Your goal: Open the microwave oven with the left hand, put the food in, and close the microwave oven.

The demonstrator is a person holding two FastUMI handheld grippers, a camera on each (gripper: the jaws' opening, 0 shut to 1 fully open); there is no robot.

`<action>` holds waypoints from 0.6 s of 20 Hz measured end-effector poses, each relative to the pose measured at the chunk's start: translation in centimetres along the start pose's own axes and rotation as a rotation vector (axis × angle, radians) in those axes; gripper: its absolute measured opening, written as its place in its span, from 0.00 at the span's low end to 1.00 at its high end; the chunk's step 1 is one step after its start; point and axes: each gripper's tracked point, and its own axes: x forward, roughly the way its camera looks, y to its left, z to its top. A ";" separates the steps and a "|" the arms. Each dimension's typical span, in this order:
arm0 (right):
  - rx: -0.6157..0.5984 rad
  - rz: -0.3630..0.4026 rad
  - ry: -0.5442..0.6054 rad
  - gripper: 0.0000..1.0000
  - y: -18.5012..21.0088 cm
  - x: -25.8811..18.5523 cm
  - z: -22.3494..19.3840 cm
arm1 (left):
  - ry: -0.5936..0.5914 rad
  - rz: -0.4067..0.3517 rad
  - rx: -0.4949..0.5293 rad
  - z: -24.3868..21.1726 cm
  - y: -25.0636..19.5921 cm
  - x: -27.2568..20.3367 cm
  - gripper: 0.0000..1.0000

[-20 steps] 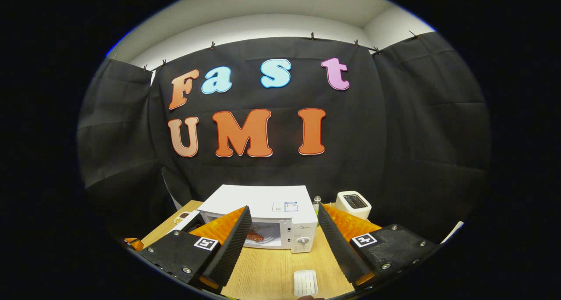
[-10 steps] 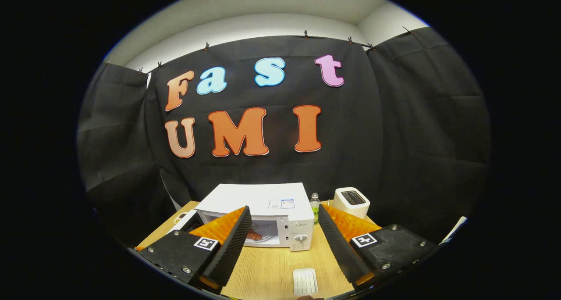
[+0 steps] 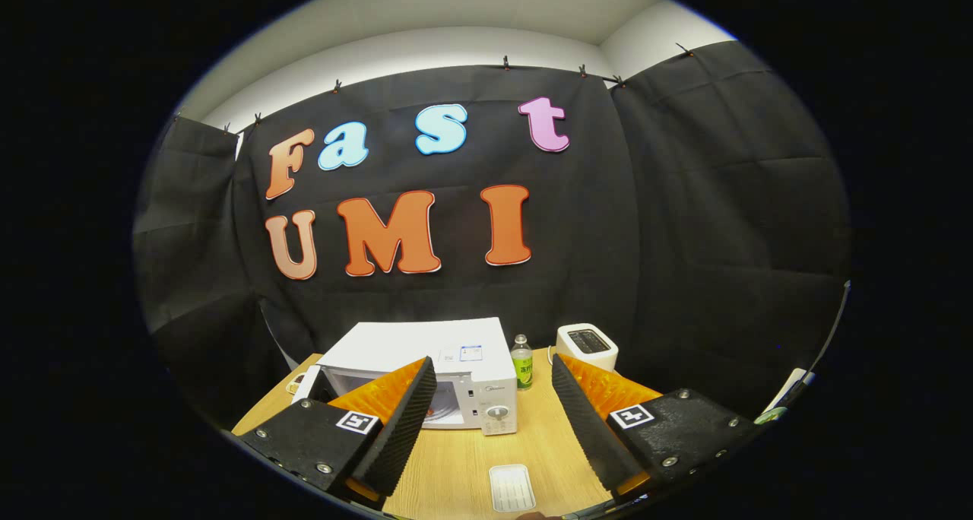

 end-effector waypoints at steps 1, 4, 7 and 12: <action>-0.004 -0.010 0.004 0.95 -0.5 -0.1 -0.3 | -0.002 -0.018 -0.001 0.2 -0.6 0.4 0.04; -0.031 -0.063 -0.009 0.95 -2.7 -0.7 0.3 | -0.007 -0.063 0.012 1.0 -2.1 1.8 0.04; -0.039 -0.092 -0.014 0.95 -4.0 -1.1 0.6 | -0.011 -0.097 0.028 1.6 -3.5 3.3 0.04; -0.050 -0.134 -0.016 0.95 -6.3 -1.1 0.8 | -0.016 -0.141 0.029 2.6 -5.2 5.5 0.04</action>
